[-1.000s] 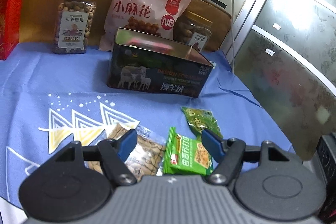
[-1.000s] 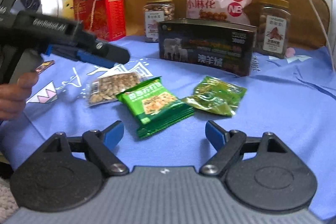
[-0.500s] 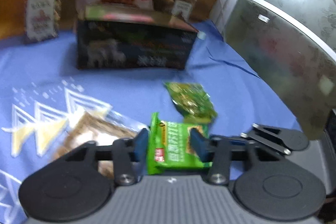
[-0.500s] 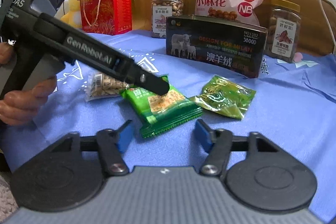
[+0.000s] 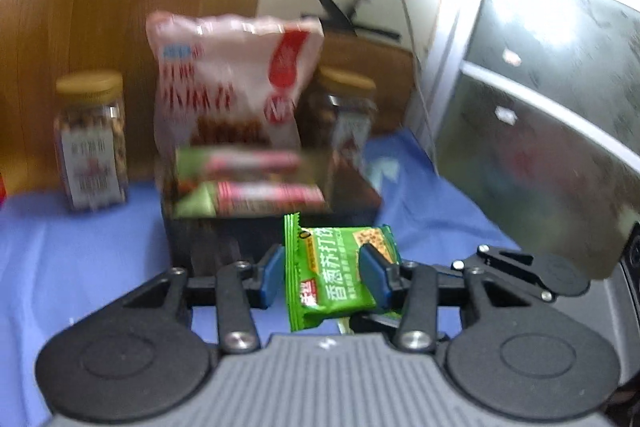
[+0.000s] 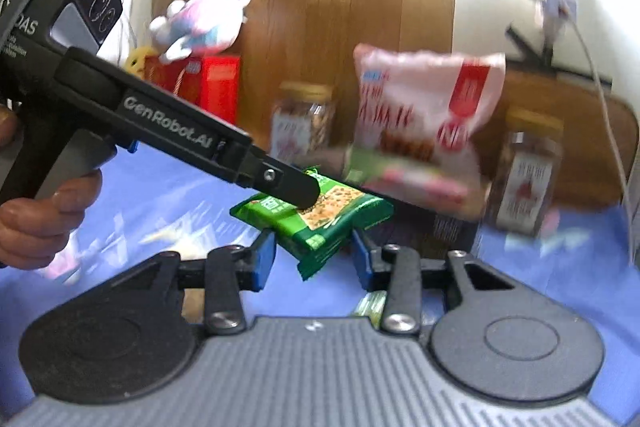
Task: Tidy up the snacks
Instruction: 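Carry the cracker bag with the left gripper into the tin, release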
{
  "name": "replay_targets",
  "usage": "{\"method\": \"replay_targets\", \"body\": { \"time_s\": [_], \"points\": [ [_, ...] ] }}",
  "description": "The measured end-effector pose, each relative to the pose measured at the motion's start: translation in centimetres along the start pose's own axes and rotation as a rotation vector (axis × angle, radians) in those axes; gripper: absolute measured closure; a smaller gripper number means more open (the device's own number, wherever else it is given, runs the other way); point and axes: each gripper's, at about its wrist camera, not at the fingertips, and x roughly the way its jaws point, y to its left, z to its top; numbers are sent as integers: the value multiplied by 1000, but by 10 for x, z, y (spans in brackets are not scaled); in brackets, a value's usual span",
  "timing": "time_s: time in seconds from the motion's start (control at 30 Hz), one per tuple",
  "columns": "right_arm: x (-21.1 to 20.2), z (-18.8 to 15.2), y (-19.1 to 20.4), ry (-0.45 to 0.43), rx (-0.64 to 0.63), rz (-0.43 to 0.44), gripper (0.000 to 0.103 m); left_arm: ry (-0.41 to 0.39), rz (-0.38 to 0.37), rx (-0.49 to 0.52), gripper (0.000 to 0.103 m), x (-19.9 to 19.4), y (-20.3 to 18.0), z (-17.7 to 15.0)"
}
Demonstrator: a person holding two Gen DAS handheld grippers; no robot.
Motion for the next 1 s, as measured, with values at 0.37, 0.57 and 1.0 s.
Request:
{"method": "replay_targets", "body": {
  "time_s": [0.37,0.57,1.0],
  "points": [
    [74,25,-57,0,14,-108,59,28,81,-68,62,91,26,43],
    [88,19,-68,35,48,-167,51,37,119,-80,59,110,28,37],
    [24,-6,-42,-8,176,-82,29,-18,47,-101,44,17,35,-9]
  ]
}}
